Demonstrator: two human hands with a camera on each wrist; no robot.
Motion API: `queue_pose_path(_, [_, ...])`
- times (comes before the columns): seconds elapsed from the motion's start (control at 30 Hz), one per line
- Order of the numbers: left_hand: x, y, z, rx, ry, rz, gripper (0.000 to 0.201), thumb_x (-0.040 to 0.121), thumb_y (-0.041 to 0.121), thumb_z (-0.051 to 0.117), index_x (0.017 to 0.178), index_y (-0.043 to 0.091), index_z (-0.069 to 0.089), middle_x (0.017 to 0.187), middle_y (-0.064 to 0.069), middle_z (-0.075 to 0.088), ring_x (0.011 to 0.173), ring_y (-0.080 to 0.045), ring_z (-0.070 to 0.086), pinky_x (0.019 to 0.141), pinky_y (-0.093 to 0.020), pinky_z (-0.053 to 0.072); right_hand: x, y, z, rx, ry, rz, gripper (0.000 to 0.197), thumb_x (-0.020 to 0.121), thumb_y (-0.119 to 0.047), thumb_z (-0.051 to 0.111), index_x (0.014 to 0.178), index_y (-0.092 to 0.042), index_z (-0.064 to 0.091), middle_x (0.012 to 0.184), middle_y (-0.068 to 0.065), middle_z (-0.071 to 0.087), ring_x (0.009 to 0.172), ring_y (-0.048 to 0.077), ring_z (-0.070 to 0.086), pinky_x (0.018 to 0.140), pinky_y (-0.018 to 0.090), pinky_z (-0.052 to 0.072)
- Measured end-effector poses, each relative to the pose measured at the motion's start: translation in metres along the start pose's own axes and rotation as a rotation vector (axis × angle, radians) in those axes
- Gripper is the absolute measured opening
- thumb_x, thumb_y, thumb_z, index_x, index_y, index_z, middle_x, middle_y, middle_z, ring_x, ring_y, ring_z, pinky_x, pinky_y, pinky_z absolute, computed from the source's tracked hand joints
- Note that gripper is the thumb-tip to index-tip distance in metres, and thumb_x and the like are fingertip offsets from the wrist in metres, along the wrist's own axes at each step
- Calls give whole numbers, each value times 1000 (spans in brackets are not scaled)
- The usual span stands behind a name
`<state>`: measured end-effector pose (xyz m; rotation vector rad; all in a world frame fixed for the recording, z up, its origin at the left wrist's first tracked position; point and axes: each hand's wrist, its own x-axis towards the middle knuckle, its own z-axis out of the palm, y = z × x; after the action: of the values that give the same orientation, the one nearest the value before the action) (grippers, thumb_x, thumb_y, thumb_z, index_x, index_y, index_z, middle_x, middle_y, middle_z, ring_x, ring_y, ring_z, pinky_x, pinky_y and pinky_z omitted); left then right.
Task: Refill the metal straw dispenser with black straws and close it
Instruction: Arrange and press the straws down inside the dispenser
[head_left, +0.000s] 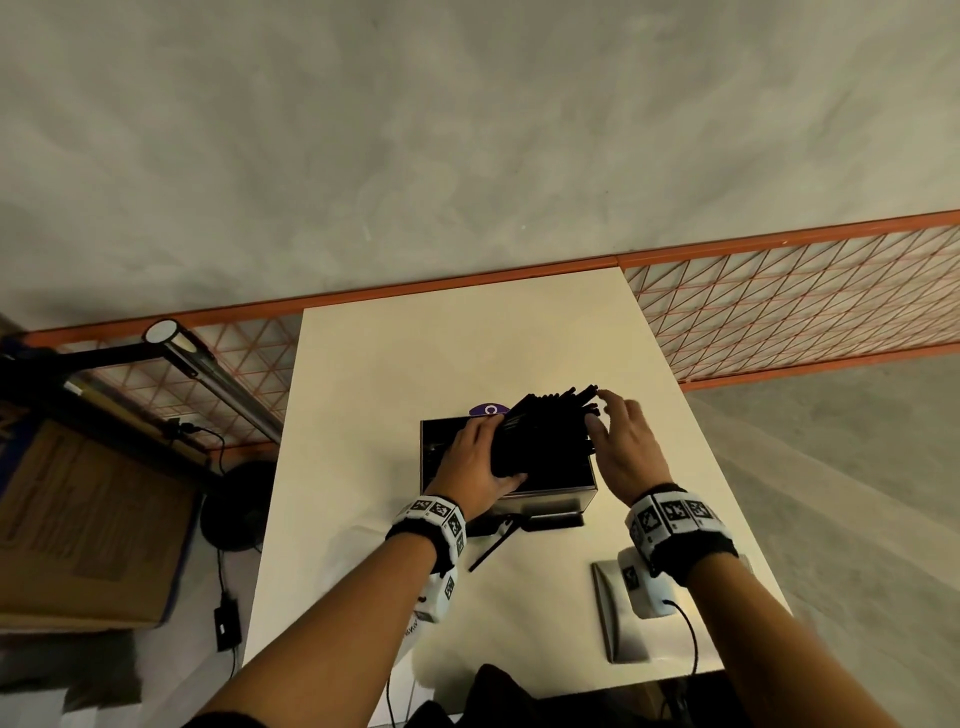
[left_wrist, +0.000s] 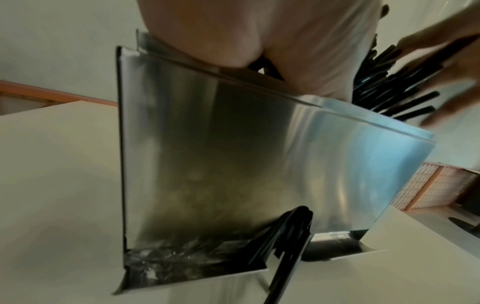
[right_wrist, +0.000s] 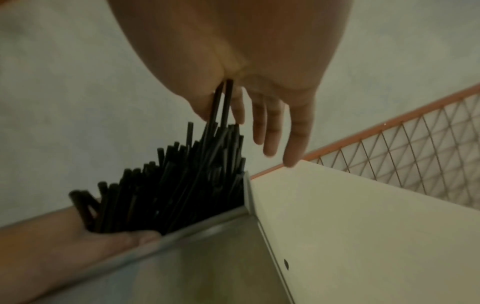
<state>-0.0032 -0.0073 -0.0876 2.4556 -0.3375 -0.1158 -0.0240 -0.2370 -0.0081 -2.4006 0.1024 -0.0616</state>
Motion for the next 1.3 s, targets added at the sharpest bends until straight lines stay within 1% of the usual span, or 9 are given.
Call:
queue_pose_path(0.1, [2, 0, 0, -12, -33, -27, 88, 79, 46, 84, 151, 21, 39, 148, 0, 42, 137, -24, 44, 115, -44, 42, -4, -2, 7, 2, -120, 79, 50, 102, -32, 43, 147, -19, 25, 119, 20, 58, 101, 40, 58, 81, 45, 48])
queue_pose_path(0.23, [4, -1, -1, -23, -53, -49, 87, 81, 44, 83, 151, 22, 39, 149, 0, 41, 138, -24, 43, 114, -45, 42, -7, -6, 13, 189, -71, 182, 58, 98, -36, 54, 146, -22, 24, 93, 11, 68, 85, 32, 65, 75, 40, 54])
queue_pose_path(0.3, [3, -2, -1, -33, -48, -46, 85, 82, 43, 82, 152, 22, 39, 149, 0, 42, 138, -25, 43, 114, -44, 41, -10, -8, 13, 239, -13, 266, 50, 97, -35, 57, 139, -15, 37, 96, 9, 67, 82, 25, 65, 74, 28, 53])
queue_pose_path(0.4, [2, -2, -3, -87, -46, -37, 88, 82, 46, 82, 154, 24, 36, 150, -1, 41, 140, -22, 42, 116, -42, 41, -12, -17, 15, 212, -45, 288, 28, 99, -30, 53, 115, -8, 57, 82, 4, 63, 60, 2, 53, 51, 4, 38])
queue_pose_path(0.6, [-2, -2, -4, -138, -13, -11, 98, 77, 58, 80, 156, 24, 32, 149, -2, 43, 140, -19, 41, 118, -40, 40, -1, -22, 21, 248, -99, 209, 22, 99, -30, 52, 93, -12, 62, 80, 10, 68, 59, 27, 66, 47, 30, 52])
queue_pose_path(0.87, [-9, -1, -11, -142, 74, 126, 89, 79, 56, 78, 152, 23, 37, 144, 2, 45, 137, -14, 46, 117, -35, 41, 6, -14, 3, 428, -63, 232, 31, 99, -27, 54, 78, -6, 63, 47, 3, 56, 38, 21, 49, 42, 27, 39])
queue_pose_path(1.03, [-6, 1, -5, -84, 20, 120, 90, 76, 47, 84, 149, 22, 38, 144, 2, 45, 135, -19, 47, 113, -43, 44, 3, -22, 31, 163, -168, 220, 25, 102, -24, 42, 83, -11, 52, 81, 12, 60, 73, 33, 56, 61, 32, 35])
queue_pose_path(1.13, [-5, -1, -4, -56, 20, 88, 87, 75, 45, 85, 147, 21, 42, 142, 0, 48, 132, -21, 50, 111, -43, 45, -2, -24, 38, 32, -221, 189, 30, 102, -33, 37, 82, -13, 47, 83, 12, 56, 83, 39, 57, 65, 36, 34])
queue_pose_path(1.3, [-2, -3, -7, 27, -19, 8, 81, 79, 39, 84, 147, 20, 45, 142, -1, 47, 132, -22, 47, 109, -43, 47, 1, -20, 15, -78, 11, 105, 28, 99, -43, 41, 100, -20, 56, 90, 13, 69, 84, 38, 61, 66, 38, 43])
